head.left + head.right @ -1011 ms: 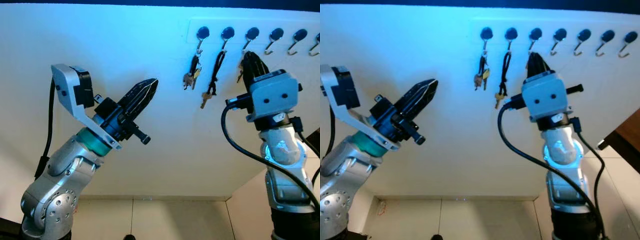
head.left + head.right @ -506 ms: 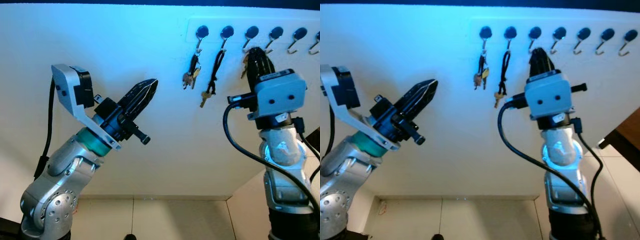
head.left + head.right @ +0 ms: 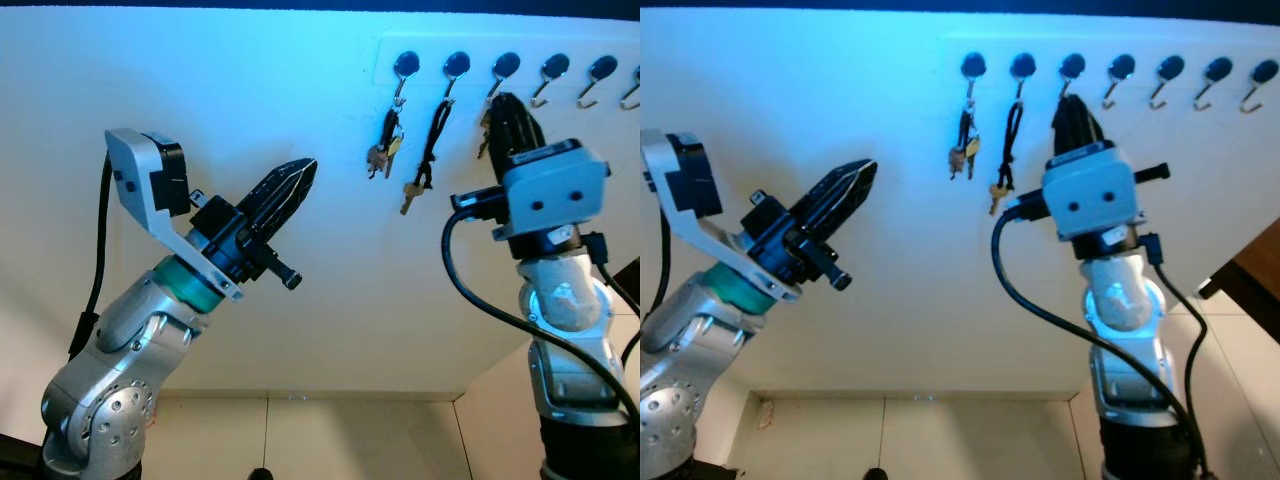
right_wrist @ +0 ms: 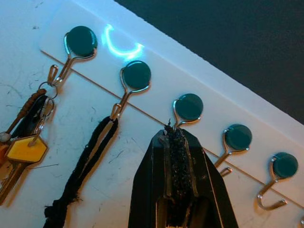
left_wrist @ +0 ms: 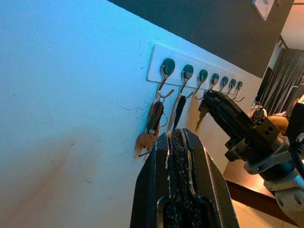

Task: Hang keys on a hook

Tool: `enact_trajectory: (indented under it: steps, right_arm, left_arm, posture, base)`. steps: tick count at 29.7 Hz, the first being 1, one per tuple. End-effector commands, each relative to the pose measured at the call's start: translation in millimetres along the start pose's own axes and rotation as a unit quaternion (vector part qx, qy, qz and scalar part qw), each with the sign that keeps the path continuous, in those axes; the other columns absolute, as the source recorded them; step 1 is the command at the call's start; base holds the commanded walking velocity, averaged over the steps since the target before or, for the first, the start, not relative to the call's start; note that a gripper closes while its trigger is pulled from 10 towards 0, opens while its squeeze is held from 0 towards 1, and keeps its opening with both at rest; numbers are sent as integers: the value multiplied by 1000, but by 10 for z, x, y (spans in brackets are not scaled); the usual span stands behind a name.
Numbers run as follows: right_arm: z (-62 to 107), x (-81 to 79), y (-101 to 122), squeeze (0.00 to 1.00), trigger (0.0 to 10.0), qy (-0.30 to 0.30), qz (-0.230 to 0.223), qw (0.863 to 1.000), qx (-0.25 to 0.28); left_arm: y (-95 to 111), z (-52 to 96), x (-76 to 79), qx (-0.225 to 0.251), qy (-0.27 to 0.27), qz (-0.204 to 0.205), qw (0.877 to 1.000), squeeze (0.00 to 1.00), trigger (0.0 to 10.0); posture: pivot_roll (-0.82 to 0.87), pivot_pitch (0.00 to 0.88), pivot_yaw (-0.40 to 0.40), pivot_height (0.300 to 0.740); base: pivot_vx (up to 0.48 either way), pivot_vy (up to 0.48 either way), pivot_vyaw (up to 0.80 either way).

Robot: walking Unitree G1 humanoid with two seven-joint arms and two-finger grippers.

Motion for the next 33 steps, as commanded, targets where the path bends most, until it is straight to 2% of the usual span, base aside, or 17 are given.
enact_trajectory:
  steps: [1, 12, 18, 24, 27, 28, 29, 30, 31, 33]
  right_arm:
    - [-11, -74, -23, 0, 10000, 22, 0, 1000, -7]
    - [36, -163, -112, 0, 10000, 49, -3, 998, -33]
    - [140, -232, -204, 0, 10000, 47, -25, 997, -61]
    - [259, -240, -393, 0, 10000, 15, -85, 989, -118]
    - [257, -229, -404, 0, 10000, 13, -88, 989, -120]
    - [248, -218, -399, 133, 10000, 12, -85, 989, -116]
    - [248, -218, -399, 133, 10000, 12, -85, 989, -116]
    - [238, -201, -394, 757, 10000, 9, -83, 990, -113]
    - [225, -176, -380, 1000, 10000, 4, -87, 990, -108]
    - [225, -171, -373, 1000, 10000, 2, -90, 990, -105]
  left_arm:
    - [13, -1, 43, 0, -8, 4, 1000, 0, 10000]
    - [16, 3, 48, 1, -6, 5, 1000, 0, 10000]
    - [14, 6, 48, 0, -6, 6, 1000, 0, 10000]
    - [11, 8, 41, -3, -6, 5, 1000, 0, 10000]
    - [11, 9, 39, -4, -6, 5, 1000, 0, 10000]
    - [10, 11, 38, -4, -6, 4, 1000, 0, 10000]
    - [10, 11, 38, -4, -6, 4, 1000, 0, 10000]
    - [9, 12, 39, -5, -6, 4, 1000, 0, 10000]
    - [5, 11, 41, -6, -6, 4, 1000, 0, 10000]
    - [4, 10, 42, -6, -6, 4, 1000, 0, 10000]
  posture:
    - [-162, 76, 89, 740]
    - [-163, 80, 87, 740]
    - [-162, 81, 88, 740]
    - [-159, 78, 92, 740]
    - [-157, 76, 92, 740]
    - [-157, 74, 92, 740]
    - [-157, 74, 92, 740]
    - [-155, 73, 92, 740]
    - [-156, 73, 93, 740]
    - [-156, 73, 93, 740]
  base:
    - [0, 0, 0]
    - [0, 0, 0]
    - [0, 0, 0]
    - [0, 0, 0]
    - [0, 0, 0]
    - [0, 0, 0]
    - [0, 0, 0]
    - [0, 0, 0]
    - [0, 0, 0]
    - [0, 0, 0]
Point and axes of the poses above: a point about 5 cm out from each wrist's last joint towards the gripper, its own z axis pointing back from the gripper into the wrist, its own y axis along the axis of the wrist's last joint, x = y × z, the point moved 3 cm from there along -z, pointing out of the wrist towards the gripper, and after that the axes turned 1 degree about -z, right-handed, at the moved point
